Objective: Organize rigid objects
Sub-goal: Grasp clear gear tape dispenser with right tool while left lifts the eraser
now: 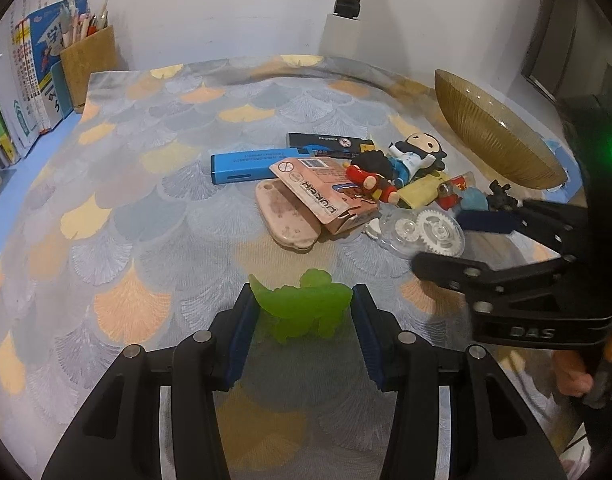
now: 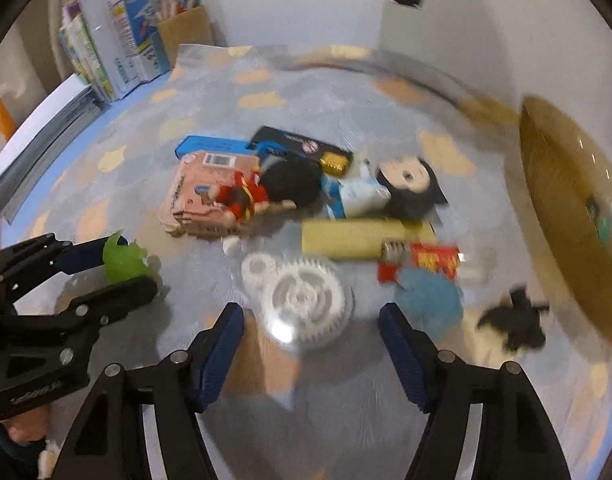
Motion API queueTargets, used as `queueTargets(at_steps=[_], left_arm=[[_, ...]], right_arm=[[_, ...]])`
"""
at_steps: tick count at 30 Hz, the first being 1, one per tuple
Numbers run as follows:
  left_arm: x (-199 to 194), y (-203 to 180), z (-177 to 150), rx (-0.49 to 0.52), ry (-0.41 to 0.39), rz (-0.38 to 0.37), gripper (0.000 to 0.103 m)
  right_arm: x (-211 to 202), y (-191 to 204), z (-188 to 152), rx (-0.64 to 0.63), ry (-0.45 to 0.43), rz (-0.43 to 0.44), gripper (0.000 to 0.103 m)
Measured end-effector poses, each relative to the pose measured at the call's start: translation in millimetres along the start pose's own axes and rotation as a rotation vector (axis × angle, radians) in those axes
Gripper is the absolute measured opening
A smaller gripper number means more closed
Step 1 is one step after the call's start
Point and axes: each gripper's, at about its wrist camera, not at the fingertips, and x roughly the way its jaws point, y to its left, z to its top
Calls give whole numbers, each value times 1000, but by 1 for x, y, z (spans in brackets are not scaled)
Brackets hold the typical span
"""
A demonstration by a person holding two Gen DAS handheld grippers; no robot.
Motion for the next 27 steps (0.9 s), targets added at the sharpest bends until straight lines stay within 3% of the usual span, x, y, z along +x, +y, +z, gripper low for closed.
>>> queueTargets(at_steps=[2,3,6,9,11,12,15,17,20,21,24,27], left_arm=[[0,0,0,-1,0,-6,45],[-1,1,0,-4,0,-7,45],[-2,5,0,-24,-4,-15,51],[-2,5,0,-25,0,-29,55],[-1,0,-1,-3,10,-26,72],[0,-2,-1,9,14,-20,74],[2,-12,0,49,2,33,71],[3,-15,0,59,6,55,44],[-1,-17,-2,67,-10,94,43],[-3,-18,-2,68,-19,101,43],[-15,-27,-6,77,-35,60,43],[-29,-51,-7,144,-75,70,43]], right_arm=[[5,7,3,-36,-33,-13,67],[5,12,3,-56,-50,-5,59],[2,27,0,-101,-55,25,59],[-11,31,-17,-110,-58,-9,59],[-22,26,-35,-85,-56,-62,59],[-29,21,-46,-61,-48,-93,59],[-46,9,-71,-17,-40,-170,59],[-56,1,-86,13,-47,-203,59],[-63,-11,-101,97,-53,-152,58],[-66,-15,-106,128,-56,-122,53],[-75,-25,-112,193,-80,-53,49],[-92,-35,-114,224,-118,-46,49]])
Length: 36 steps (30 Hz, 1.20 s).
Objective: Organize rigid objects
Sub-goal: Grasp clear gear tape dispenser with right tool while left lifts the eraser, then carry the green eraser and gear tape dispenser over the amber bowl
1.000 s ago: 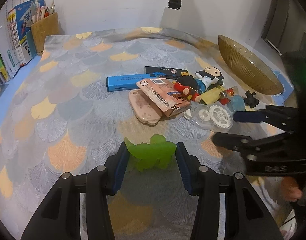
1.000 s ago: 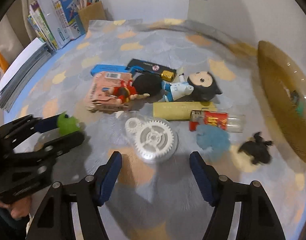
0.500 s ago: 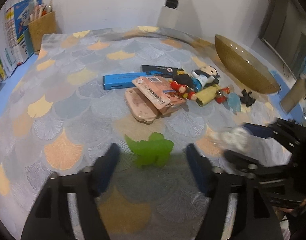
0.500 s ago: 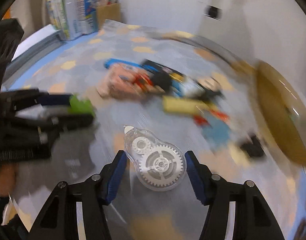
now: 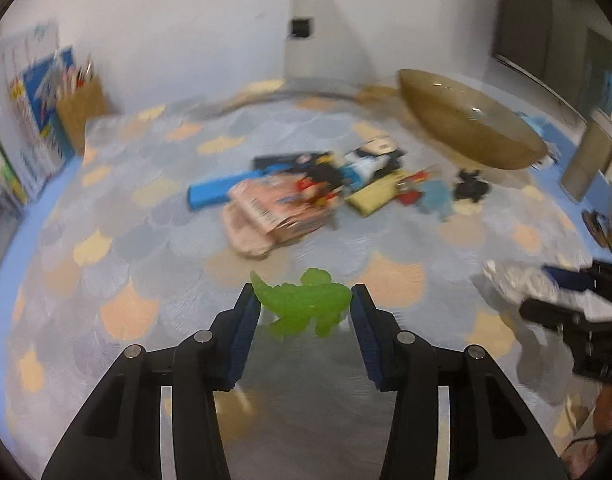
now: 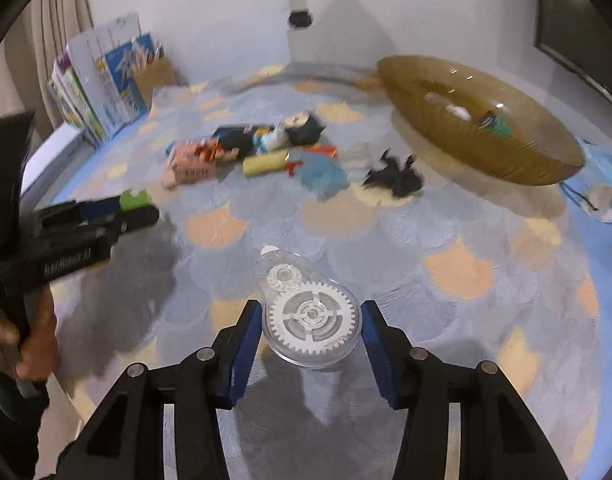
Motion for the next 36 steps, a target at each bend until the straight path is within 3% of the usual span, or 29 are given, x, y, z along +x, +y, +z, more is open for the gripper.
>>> queueTargets(at_steps=[7,17,25,36], left_arm=[[14,-29,1,28,-12,-9,43],[22,-33,-3,23,-13,83,44],[25,-51,-6,120,-12,169,44],[25,-48,-6,104,-17,163,44]], right_arm=[[0,-26,-10,25,-32,-68,49],[14,-25,-12,-4,1,-145,52],[15,-29,-10,10,8,-131,58],[15,-29,-11,9,7,-130,58]])
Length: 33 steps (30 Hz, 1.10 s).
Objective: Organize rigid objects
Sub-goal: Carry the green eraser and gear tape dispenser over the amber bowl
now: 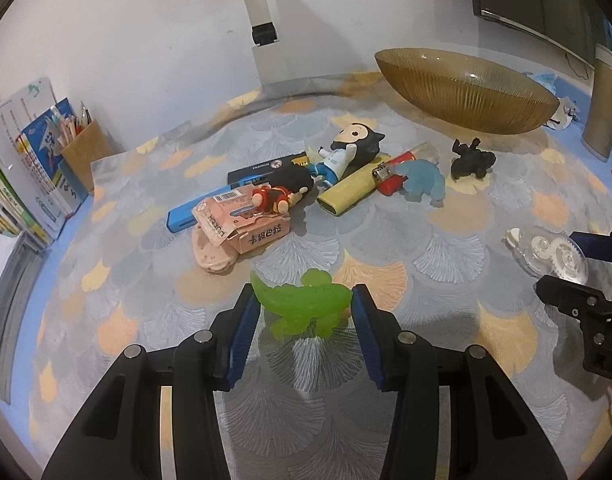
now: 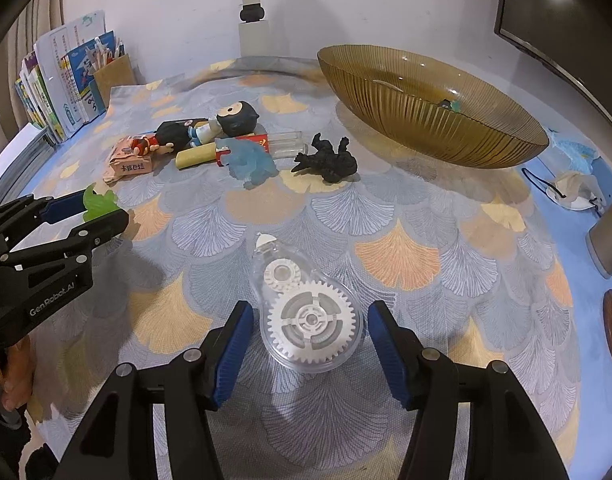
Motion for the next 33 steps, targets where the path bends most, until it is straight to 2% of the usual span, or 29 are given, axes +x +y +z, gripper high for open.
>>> queueTargets(at_steps=[3,4,7,9,13,16,18,21,23,25,26,28,30,33], left_arm=[[-3,2,1,-10,-16,-9,44],[-5,2,3,-15,-22,-20,44],[-21,3,20,-43,-46,-98,43],[-41,0,40,-33,-114,-136,43],[-74,-25,103,45,-255,-204,44],[-63,-48,148,63,-276,-254,44],[-44,-60,168,47,-250,-288,44],[-8,-81,180,48,-195,-289,44],[10,-93,180,64,-155,-298,44],[17,-99,177,69,-148,-293,46],[19,-100,178,64,-147,-289,59],[19,-99,179,52,-157,-305,82],[10,-95,178,57,-174,-318,83],[-5,-82,170,74,-181,-311,83]], right_arm=[[-2,1,0,4,-9,5,49],[-4,1,-1,5,-16,-4,49],[-18,-5,-2,42,-67,9,49],[-34,-18,1,101,-75,67,49],[-86,-47,34,147,-180,62,49],[-111,-77,74,181,-262,54,49],[-109,-91,94,205,-285,61,49],[-77,-115,121,252,-215,11,49],[-43,-131,127,302,-92,-43,49],[-20,-144,127,351,-29,-1,49],[-15,-147,127,363,-20,11,49],[-12,-152,128,367,-15,-23,49],[-18,-153,128,363,-23,-58,52],[-41,-153,115,372,-73,-27,61]])
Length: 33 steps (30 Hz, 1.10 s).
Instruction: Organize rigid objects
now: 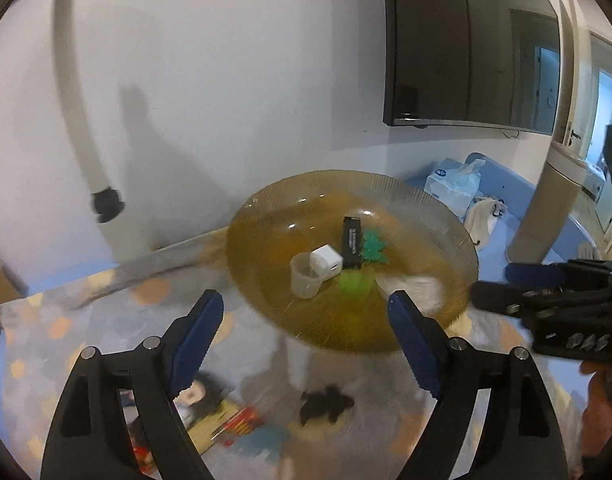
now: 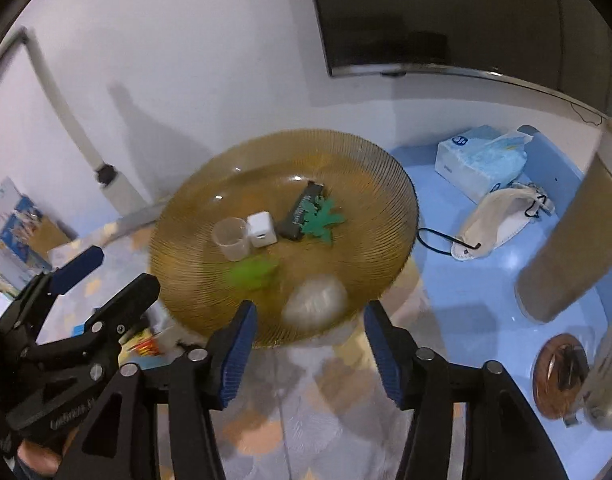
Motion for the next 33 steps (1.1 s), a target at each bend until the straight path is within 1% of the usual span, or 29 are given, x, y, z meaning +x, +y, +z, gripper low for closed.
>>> queueTargets(at_steps=[1,3,4,6,9,11,12,14,15,16,17,19,21,22,23,24,26,30,31,33], left_arm=[[-10,5,-5,3,0,8,83],[-31,13,-19,8,2,23,83],[-45,20,-31,8,0,34,83],[-67,32,-55,-4,3,69,84],[-90,55,-100,-14,45,151,85],[-97,70,-129,-20,93,199,85],[-98,77,-141,-28,108,219,85],[-96,92,-161,-52,146,271,85],[-93,98,-167,-63,159,288,85],[-91,104,-174,-81,168,286,85],[-90,108,-178,-97,172,280,85],[-87,116,-184,-134,172,261,85],[-80,123,-192,-184,182,236,85],[-74,125,-193,-209,215,230,84],[-72,127,-193,-219,232,231,84],[-75,129,-192,-229,213,229,85],[-80,134,-192,-257,185,198,85],[-79,151,-191,-335,188,141,84],[-80,157,-189,-358,180,134,84],[-78,164,-183,-371,183,156,84]], right_arm=[[-10,-1,-8,5,-13,16,63],[-21,-1,-20,6,-23,44,63],[-30,5,-34,-12,-27,82,65],[-37,19,-56,-47,-30,130,69],[-31,46,-88,-110,-7,177,83],[-17,61,-103,-129,19,198,83],[-11,68,-109,-145,17,199,83],[-1,80,-123,-207,-24,159,83],[1,84,-129,-242,-57,125,83],[1,92,-139,-293,-108,63,83],[3,96,-144,-319,-124,41,83],[9,102,-154,-359,-115,24,83],[15,106,-154,-389,-106,-18,83],[19,107,-153,-392,-97,-20,84],[22,106,-152,-391,-88,-22,84],[25,105,-151,-385,-75,-24,84],[28,102,-150,-364,-62,-21,84],[27,98,-151,-350,-59,-14,84],[28,99,-152,-354,-58,-18,84],[29,100,-153,-361,-50,-23,84]])
